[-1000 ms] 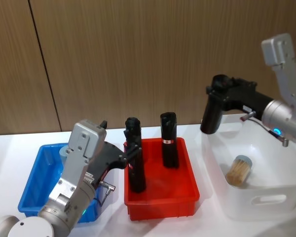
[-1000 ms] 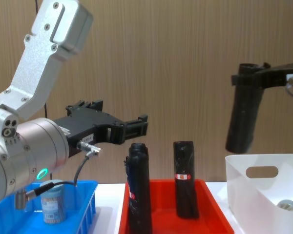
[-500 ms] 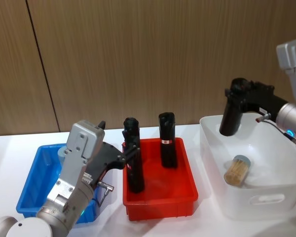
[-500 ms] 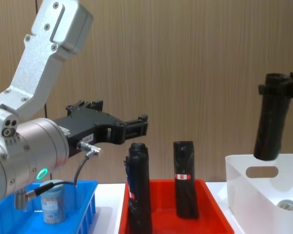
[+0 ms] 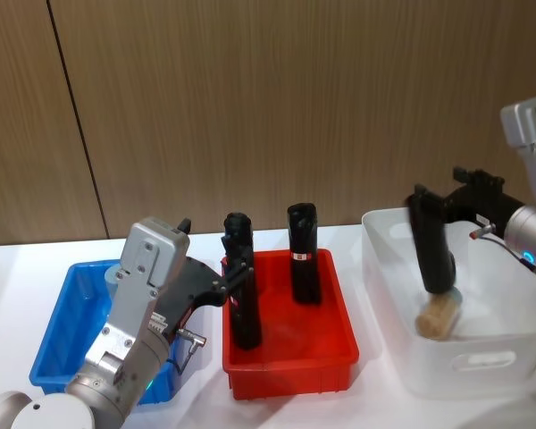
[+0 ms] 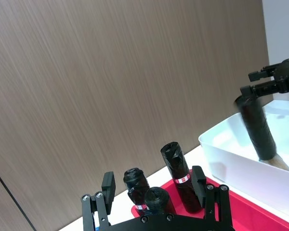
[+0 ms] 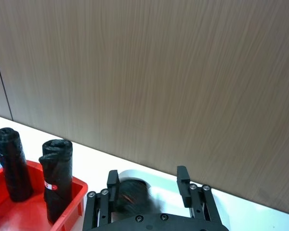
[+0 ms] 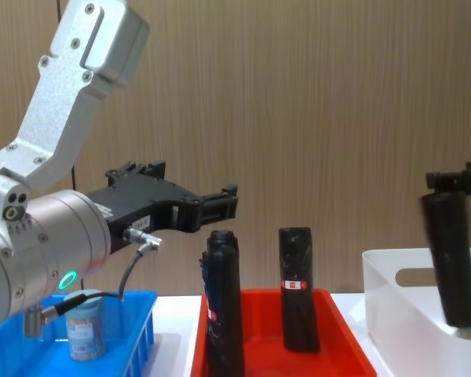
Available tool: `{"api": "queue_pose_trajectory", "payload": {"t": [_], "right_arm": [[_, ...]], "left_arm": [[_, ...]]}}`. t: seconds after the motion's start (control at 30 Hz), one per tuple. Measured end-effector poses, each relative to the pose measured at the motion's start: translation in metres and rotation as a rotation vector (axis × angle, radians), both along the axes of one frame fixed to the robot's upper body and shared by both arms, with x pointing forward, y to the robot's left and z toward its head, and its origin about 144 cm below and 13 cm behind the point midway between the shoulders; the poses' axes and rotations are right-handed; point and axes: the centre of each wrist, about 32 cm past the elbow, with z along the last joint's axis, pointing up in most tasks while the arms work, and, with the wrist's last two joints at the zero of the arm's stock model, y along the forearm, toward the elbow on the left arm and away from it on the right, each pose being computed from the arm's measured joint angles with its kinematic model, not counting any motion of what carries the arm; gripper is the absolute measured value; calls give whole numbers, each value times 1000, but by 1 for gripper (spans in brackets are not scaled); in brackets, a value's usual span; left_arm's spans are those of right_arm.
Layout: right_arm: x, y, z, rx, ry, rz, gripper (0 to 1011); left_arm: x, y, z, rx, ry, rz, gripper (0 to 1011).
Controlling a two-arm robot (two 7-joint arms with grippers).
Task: Pick the cotton swabs from the blue box and place them into the white box.
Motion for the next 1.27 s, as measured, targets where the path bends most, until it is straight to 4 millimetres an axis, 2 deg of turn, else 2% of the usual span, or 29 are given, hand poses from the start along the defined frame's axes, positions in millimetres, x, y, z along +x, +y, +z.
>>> {"api": "queue_pose_trajectory", "payload": {"t": [0.1,0.37,1.27], "right_arm": [[1,-1,-4,-4,9,-6,823],[0,-2,-9,-8,13,-14,1001],[-2,-2,-13,-16,13,-20,1001]], "left_arm": [[0,0,0,0,0,0,1004],[0,0,0,0,0,0,1004],[0,0,0,0,0,0,1004]]}}
